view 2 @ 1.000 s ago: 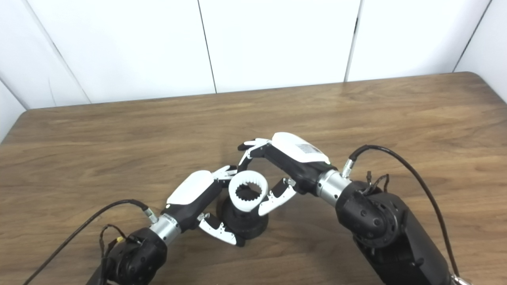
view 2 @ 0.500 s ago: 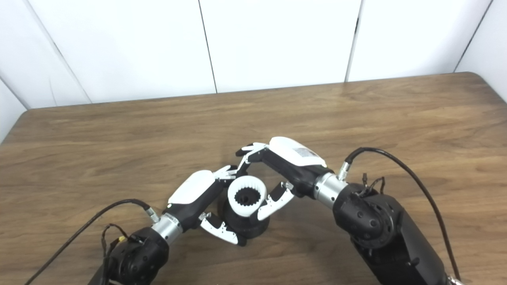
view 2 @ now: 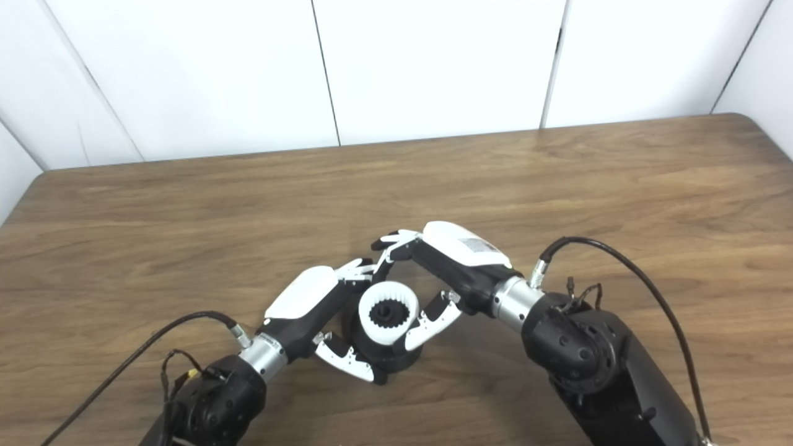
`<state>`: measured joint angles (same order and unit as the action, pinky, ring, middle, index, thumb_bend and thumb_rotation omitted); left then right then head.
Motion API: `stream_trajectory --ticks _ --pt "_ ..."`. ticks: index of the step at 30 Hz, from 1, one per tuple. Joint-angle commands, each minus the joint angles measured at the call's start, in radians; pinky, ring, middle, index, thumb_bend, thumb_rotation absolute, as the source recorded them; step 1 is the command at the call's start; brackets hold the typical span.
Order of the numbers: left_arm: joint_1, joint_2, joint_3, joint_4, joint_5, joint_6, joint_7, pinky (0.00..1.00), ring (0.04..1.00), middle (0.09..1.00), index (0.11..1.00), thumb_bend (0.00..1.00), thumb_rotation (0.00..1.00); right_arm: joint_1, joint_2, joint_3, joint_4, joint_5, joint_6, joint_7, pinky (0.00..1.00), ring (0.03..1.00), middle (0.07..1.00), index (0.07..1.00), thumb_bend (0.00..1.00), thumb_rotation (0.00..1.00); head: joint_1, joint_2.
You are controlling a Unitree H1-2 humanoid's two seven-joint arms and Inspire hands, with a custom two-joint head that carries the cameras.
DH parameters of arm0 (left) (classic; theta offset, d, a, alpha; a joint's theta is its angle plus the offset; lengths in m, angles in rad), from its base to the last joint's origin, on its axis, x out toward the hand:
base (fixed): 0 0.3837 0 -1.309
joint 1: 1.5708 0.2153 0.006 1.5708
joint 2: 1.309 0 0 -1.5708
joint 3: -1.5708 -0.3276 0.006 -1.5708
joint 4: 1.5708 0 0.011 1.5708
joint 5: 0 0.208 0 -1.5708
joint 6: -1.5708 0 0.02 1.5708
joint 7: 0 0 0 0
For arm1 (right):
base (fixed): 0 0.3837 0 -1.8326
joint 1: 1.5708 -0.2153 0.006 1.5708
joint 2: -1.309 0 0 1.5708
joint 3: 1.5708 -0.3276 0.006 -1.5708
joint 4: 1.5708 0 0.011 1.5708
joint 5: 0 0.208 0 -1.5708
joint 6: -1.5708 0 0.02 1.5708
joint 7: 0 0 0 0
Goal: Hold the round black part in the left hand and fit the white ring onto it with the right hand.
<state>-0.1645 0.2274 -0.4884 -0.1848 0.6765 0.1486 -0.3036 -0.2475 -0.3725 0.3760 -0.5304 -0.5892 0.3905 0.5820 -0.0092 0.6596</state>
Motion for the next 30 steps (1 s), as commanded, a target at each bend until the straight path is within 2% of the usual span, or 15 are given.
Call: stream_trajectory --ticks 1,13,30 --pt "0.004 -0.004 -0.026 0.024 0.050 0.024 -0.026 0.91 0.967 0.905 0.656 0.93 0.19 -0.010 0.001 0.000 -0.010 -0.004 -0.022 -0.004 0.84 0.943 0.882 0.492 0.52 0.16 -0.001 0.000" --pt "0.012 -0.011 -0.027 0.039 0.047 0.007 -0.003 0.91 0.961 0.898 0.657 0.94 0.18 -0.017 0.010 0.000 -0.014 -0.004 -0.002 0.008 0.85 0.954 0.890 0.493 0.52 0.16 0.001 -0.001" --pt "0.016 -0.006 -0.026 0.027 0.043 0.014 -0.009 0.91 0.962 0.897 0.647 0.93 0.18 -0.033 0.031 -0.001 0.020 -0.014 -0.019 -0.006 0.85 0.954 0.890 0.493 0.52 0.16 -0.001 0.001"
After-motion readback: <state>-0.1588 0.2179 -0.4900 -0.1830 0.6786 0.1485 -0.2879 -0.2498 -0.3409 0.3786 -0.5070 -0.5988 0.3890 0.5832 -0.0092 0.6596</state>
